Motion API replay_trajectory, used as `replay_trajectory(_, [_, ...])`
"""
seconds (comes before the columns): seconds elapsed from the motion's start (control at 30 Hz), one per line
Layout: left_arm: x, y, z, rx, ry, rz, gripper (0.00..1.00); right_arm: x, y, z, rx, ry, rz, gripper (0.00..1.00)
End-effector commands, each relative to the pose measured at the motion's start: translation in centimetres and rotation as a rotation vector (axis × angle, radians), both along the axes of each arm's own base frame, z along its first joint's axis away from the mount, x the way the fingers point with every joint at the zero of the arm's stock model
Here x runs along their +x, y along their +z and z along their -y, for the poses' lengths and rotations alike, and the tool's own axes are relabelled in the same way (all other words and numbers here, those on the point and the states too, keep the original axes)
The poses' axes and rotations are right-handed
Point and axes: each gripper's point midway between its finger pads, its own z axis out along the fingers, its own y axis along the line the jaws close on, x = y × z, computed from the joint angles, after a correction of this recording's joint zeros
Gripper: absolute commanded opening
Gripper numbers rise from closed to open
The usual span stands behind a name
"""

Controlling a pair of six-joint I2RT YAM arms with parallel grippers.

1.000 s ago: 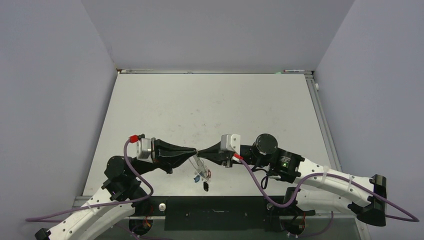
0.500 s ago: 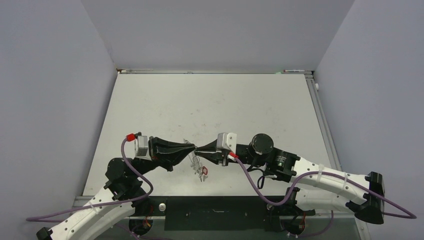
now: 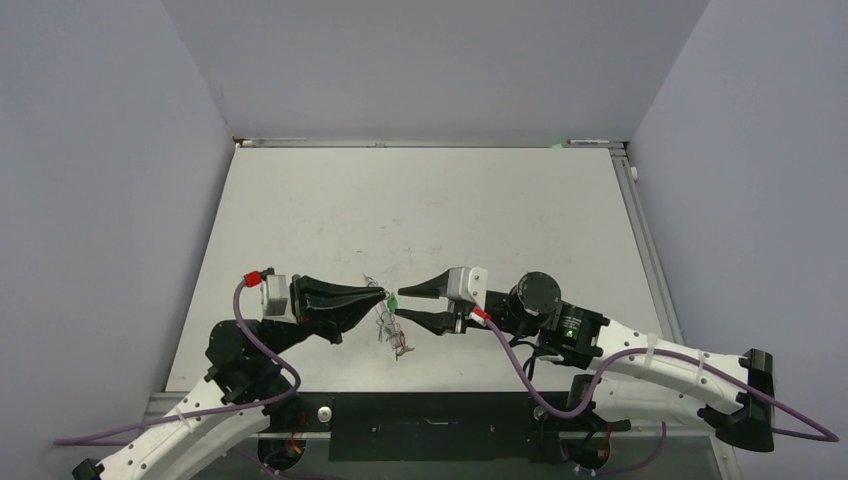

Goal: Put the keys on the keyring

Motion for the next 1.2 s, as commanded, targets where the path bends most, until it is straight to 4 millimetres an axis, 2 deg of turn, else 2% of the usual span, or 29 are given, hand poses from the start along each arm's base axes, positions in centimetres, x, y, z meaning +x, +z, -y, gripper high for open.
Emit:
replay_trajectory(0.0, [-0.8, 1.3, -0.4, -0.043, -0.020, 0.050, 0.00, -0.1, 3.3, 0.7, 0.123, -0.017, 0.019, 0.33])
replay_trajectory(0.27, [-1.2, 1.3, -0.2, -0.046, -0.046, 0.053, 0.00, -0.2, 3.7, 0.2, 0.144, -0.004, 0.015, 0.31])
replay_trajectory(0.5, [-1.5, 1.4, -0.3, -0.050, -0.056, 0.061, 0.00, 0.3, 3.0, -0.5, 0.127, -0.012, 0.005, 0.24])
replay_trajectory(1.17, [-1.7, 1.5, -0.6, -0.060, -0.049, 0.073, 0.00, -0.1, 1.3, -1.4, 0.077, 0.025, -0.023, 0.28])
